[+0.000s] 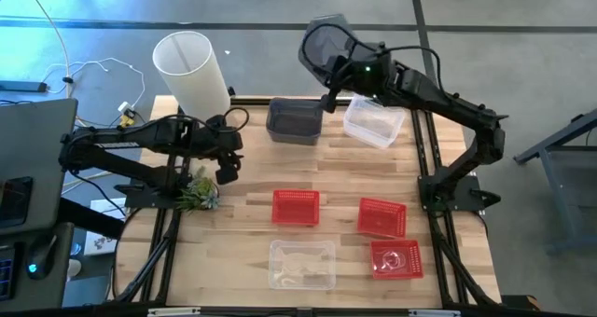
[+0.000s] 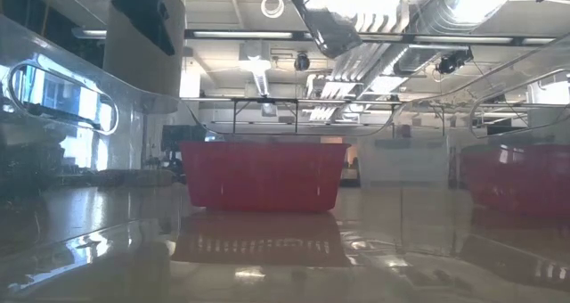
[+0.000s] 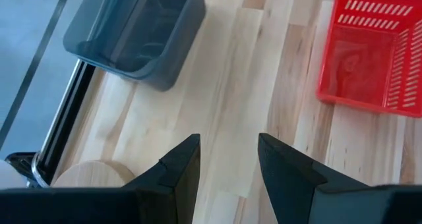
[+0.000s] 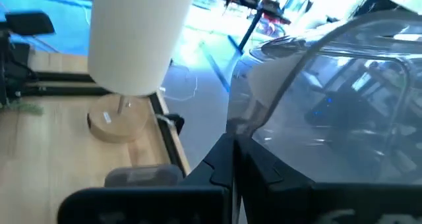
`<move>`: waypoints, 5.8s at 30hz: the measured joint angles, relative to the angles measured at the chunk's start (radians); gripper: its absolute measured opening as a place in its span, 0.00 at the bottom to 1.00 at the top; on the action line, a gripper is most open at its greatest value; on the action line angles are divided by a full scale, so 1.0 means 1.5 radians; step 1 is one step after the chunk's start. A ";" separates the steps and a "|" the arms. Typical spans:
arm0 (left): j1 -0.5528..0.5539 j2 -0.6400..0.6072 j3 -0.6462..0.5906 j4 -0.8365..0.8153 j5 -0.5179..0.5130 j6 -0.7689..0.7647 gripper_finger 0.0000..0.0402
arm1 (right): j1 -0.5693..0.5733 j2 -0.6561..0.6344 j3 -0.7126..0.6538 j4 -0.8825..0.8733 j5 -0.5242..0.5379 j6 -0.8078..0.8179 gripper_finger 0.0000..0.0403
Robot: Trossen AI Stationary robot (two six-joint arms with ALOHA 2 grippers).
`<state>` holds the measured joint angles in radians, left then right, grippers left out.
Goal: Stack baskets by color
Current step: Stack the right black bin on the stacked black bins, then stack the bottom transparent bin on the stacked transparent bins
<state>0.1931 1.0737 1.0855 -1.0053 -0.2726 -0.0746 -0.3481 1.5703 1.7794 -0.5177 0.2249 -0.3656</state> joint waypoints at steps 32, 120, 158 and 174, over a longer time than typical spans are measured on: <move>0.002 0.001 0.000 -0.001 0.030 -0.013 0.35 | 0.010 0.248 0.000 -0.016 -0.123 0.046 0.00; 0.002 0.001 0.000 0.000 0.030 0.000 0.35 | 0.051 0.353 0.079 -0.288 0.042 -0.136 0.37; -0.063 0.001 0.000 0.003 0.155 -0.219 0.35 | 0.147 0.344 0.209 -0.702 0.168 0.257 0.38; -0.291 0.031 0.001 0.135 0.054 -0.339 0.35 | 0.147 0.266 0.209 -0.702 0.164 0.305 0.38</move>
<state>-0.2430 1.1203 1.0863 -0.8035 -0.1912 -0.5835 -0.1276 1.9696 2.0930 -1.5710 0.4716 0.0924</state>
